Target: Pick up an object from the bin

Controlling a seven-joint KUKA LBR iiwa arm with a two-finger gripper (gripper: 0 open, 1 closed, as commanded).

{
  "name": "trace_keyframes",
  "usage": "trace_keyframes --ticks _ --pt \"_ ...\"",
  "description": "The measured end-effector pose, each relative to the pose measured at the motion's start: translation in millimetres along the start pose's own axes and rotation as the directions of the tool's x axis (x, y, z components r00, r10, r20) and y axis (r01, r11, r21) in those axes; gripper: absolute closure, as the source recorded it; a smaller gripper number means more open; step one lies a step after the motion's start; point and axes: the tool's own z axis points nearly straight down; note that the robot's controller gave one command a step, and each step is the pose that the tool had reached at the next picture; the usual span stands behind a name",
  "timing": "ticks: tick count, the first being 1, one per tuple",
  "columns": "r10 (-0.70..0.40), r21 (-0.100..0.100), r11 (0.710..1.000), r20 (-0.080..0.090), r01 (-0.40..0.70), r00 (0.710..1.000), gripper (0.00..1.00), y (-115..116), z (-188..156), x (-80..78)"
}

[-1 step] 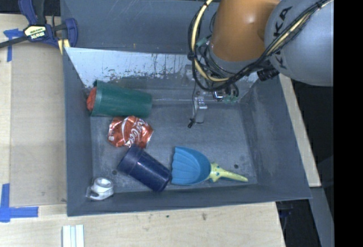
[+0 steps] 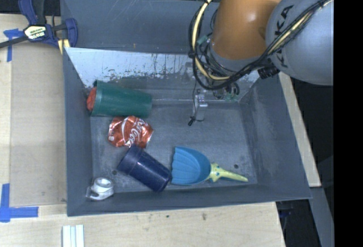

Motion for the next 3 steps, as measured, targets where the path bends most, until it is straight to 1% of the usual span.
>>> trace_keyframes --ticks 1,2,3 --pt "-0.057 0.002 0.998 0.005 0.057 0.998 0.0 22 30 6.5" --pt "-0.219 0.0 0.976 0.003 0.219 0.976 0.0 50 76 2.0" --pt "-0.254 0.003 0.967 -0.001 0.254 0.967 0.0 73 89 16.8"
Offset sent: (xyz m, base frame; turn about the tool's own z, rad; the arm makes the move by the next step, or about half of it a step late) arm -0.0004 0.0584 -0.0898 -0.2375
